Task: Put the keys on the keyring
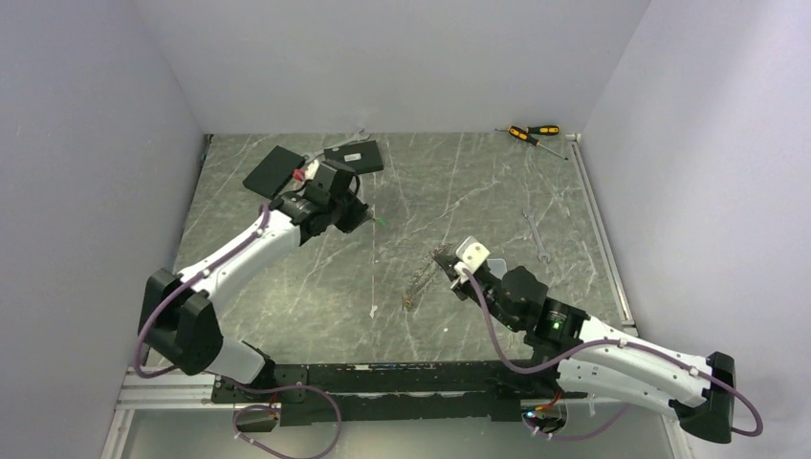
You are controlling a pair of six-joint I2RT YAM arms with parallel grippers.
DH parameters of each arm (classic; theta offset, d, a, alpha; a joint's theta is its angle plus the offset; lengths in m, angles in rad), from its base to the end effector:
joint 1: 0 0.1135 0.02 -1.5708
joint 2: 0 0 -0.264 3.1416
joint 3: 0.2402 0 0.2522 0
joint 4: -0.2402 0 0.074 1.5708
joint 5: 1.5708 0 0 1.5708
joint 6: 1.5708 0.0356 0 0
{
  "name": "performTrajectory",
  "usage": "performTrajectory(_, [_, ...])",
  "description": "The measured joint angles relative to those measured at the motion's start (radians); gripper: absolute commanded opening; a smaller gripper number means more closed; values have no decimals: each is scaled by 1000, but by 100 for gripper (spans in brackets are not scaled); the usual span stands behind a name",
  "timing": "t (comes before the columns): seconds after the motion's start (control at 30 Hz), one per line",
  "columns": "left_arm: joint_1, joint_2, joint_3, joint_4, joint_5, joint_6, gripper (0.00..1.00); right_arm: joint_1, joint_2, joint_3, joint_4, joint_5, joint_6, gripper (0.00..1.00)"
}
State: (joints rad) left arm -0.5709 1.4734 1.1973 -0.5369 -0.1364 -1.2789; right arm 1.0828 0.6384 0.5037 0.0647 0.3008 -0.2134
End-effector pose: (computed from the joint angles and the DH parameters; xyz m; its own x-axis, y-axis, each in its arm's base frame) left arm 0.2731 -0.1696 0.2878 -0.6133 -0.7337 -0.2924 -0.4539 0.6303 -0.6298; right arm 0.0874 0.1421 0.2898 0.1173 -0.2105 -0.9705 -0.6960 0.6797 -0.2315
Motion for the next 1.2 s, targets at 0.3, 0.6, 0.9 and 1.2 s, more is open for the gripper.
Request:
performTrajectory(0.3, [0,-160,-94,181,53,121,0,0,152,111,9,-20,-31,0])
performTrajectory(0.6, [0,-220,-235,353,162,143,0,0,235,198,-76,-90,-187,0])
performTrajectory(0.9, [0,-285,-294,469,272,156,0,0,262,198,-86,-191,-285,0])
performTrajectory(1.2, [-6,-311,-312,520,330,161,0,0,338,198,-51,-204,-288,0])
